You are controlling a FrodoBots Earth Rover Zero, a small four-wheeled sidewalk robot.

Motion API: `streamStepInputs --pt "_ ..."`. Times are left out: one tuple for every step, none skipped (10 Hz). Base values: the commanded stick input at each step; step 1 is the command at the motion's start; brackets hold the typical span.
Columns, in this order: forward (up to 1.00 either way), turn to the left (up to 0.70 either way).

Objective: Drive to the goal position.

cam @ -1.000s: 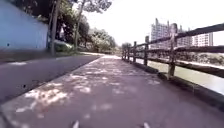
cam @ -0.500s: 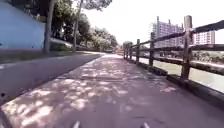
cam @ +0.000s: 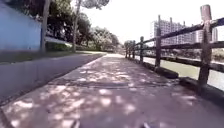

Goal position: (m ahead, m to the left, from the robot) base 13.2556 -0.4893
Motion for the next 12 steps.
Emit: streamStepInputs --pt "0.05 0.00" --pt "0.87 0.00" --pt "1.00 0.00" --pt "1.00 0.00" --pt "1.00 0.00" --pt "1.00 0.00" --pt "1.00 0.00" --pt "1.00 0.00" --pt "1.00 0.00" --pt "0.60 0.00" --pt "0.26 0.00" --pt "0.02 0.00"
